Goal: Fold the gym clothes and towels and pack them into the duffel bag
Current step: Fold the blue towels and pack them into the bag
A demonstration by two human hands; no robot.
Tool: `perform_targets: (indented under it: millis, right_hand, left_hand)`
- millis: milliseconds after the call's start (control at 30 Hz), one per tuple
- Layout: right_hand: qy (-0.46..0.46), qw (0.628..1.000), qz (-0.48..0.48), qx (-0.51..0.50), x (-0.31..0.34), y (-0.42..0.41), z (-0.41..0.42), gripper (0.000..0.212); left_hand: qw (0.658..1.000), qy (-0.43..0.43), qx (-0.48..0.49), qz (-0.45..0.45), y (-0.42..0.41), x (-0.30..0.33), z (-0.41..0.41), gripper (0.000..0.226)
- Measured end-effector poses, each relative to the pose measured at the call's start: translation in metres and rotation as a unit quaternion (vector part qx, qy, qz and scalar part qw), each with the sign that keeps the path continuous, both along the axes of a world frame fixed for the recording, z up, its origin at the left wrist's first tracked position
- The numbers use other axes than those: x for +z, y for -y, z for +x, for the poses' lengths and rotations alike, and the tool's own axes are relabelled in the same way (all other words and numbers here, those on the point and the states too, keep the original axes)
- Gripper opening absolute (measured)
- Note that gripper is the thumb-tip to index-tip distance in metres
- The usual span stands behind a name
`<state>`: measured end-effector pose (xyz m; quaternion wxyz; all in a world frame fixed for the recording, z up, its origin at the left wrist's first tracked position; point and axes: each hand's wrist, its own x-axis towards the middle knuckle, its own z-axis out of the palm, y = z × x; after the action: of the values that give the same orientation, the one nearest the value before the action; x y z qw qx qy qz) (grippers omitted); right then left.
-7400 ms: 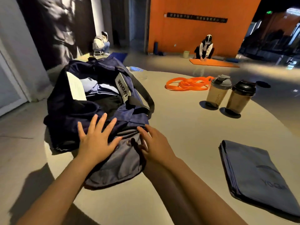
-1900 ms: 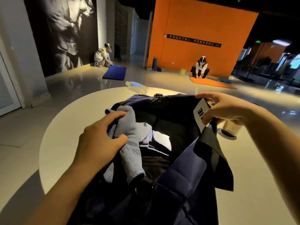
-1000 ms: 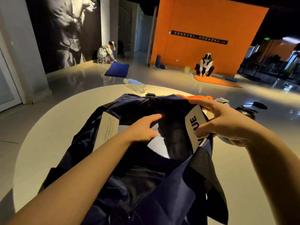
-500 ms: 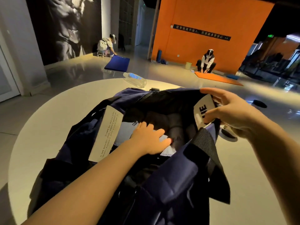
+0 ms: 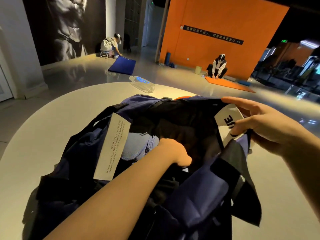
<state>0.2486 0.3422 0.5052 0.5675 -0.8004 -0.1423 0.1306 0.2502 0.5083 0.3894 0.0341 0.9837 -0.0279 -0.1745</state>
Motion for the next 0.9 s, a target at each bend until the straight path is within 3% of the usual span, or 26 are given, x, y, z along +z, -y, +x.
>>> perform_targets:
  millis: [100, 200, 267, 333, 400, 467, 500, 533, 600, 667, 733, 800, 833, 900]
  right_hand:
    - [-0.005, 1.0, -0.001, 0.0, -0.003, 0.009, 0.005, 0.076]
    - [-0.009, 1.0, 0.005, -0.002, -0.004, 0.008, 0.0, 0.076]
    - [-0.004, 1.0, -0.007, 0.009, -0.005, 0.004, -0.006, 0.077]
    - [0.009, 0.999, -0.033, 0.009, -0.006, 0.001, -0.009, 0.079]
    - [0.025, 0.997, -0.069, 0.0, -0.008, -0.003, -0.009, 0.082]
    - [0.039, 0.995, -0.093, -0.007, -0.009, -0.006, -0.01, 0.084]
    - [0.045, 0.994, -0.099, -0.011, -0.009, -0.007, -0.009, 0.085]
    - [0.054, 0.993, -0.107, -0.014, -0.009, -0.009, -0.01, 0.086]
    - [0.09, 0.986, -0.142, -0.013, -0.011, -0.017, -0.012, 0.087]
    - [0.169, 0.954, -0.248, -0.022, -0.013, -0.028, -0.019, 0.083]
    - [0.289, 0.864, -0.406, -0.063, -0.016, -0.039, -0.033, 0.074]
    - [0.421, 0.768, -0.47, -0.111, -0.021, -0.053, -0.053, 0.059]
    - [0.471, 0.753, -0.447, -0.11, -0.023, -0.063, -0.064, 0.049]
    - [0.501, 0.77, -0.394, -0.029, -0.03, -0.088, -0.081, 0.031]
  left_hand:
    - [1.0, -0.006, -0.008, -0.006, -0.001, -0.002, 0.0, 0.046]
    - [1.0, 0.007, -0.006, -0.005, -0.002, -0.003, -0.001, 0.026]
    - [0.998, 0.06, -0.005, -0.029, -0.003, 0.001, -0.009, 0.021]
    - [0.982, 0.171, -0.014, -0.072, -0.005, 0.006, -0.024, 0.023]
    - [0.928, 0.354, -0.031, -0.116, -0.019, 0.01, -0.047, 0.032]
    - [0.834, 0.544, -0.015, -0.089, -0.046, 0.011, -0.076, 0.03]
    - [0.814, 0.578, 0.028, -0.058, -0.062, 0.013, -0.09, 0.027]
    - [0.828, 0.554, 0.084, -0.031, -0.078, 0.017, -0.103, 0.028]
    - [0.892, 0.399, 0.206, -0.049, -0.105, 0.026, -0.114, 0.045]
    - [0.929, 0.284, 0.229, -0.054, -0.12, 0.029, -0.105, 0.059]
    - [0.937, 0.287, 0.198, -0.031, -0.128, 0.035, -0.094, 0.062]
    - [0.931, 0.312, 0.186, -0.025, -0.136, 0.048, -0.086, 0.061]
    - [0.931, 0.316, 0.18, -0.019, -0.14, 0.054, -0.084, 0.063]
    - [0.934, 0.318, 0.16, -0.011, -0.146, 0.069, -0.083, 0.067]
